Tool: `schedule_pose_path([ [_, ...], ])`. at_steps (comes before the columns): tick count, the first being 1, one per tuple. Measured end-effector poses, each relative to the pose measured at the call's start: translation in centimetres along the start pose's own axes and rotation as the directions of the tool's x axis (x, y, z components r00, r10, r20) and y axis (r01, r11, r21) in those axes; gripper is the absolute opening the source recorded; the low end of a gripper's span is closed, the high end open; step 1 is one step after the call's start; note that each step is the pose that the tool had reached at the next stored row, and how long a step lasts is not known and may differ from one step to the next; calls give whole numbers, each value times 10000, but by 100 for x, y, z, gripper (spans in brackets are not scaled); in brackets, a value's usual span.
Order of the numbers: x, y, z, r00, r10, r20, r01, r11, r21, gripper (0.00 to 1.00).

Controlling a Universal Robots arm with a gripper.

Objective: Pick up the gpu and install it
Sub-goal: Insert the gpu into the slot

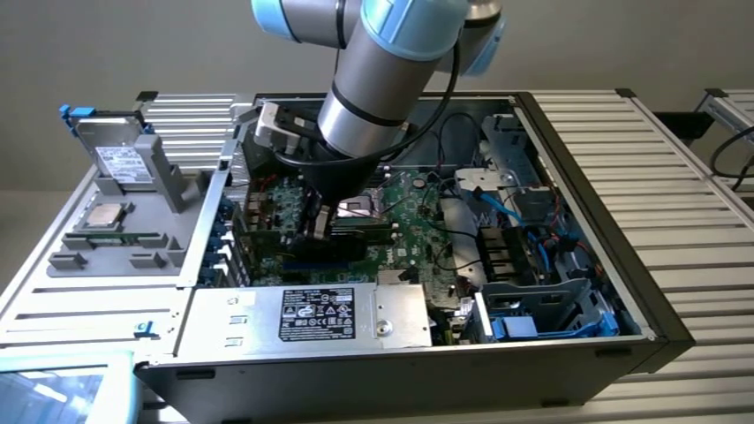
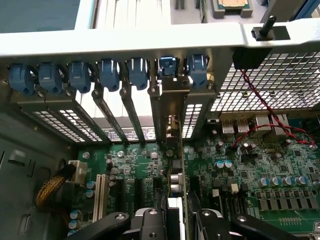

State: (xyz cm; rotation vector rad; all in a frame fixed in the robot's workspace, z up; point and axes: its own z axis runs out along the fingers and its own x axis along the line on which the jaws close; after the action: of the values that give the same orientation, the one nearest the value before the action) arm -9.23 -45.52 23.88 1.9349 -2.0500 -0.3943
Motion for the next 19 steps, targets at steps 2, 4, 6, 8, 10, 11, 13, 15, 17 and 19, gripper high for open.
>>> schedule_pose_path([
  [2, 10, -1, 0, 10000, -1, 0, 1, 10000, 0, 28],
  [4, 13, -1, 1, 10000, 0, -1, 0, 10000, 0, 28],
  [6, 13, 0, 1, 10000, 1, -2, -1, 10000, -1, 28],
  [8, 13, 0, 1, 10000, 1, -2, -1, 10000, -1, 28],
  [10, 14, 0, 7, 10000, -1, -2, 1, 10000, -1, 28],
  [11, 14, 1, 7, 10000, -1, -3, 1, 10000, -1, 28],
  [13, 14, 1, 9, 10000, 0, -4, 0, 10000, -1, 28],
  [15, 13, -2, 18, 10000, 1, -4, -1, 10000, -2, 28],
  [17, 14, -3, 20, 10000, 2, -6, -2, 10000, -3, 28],
  [19, 14, -4, 22, 10000, 1, -3, -1, 10000, -2, 28],
])
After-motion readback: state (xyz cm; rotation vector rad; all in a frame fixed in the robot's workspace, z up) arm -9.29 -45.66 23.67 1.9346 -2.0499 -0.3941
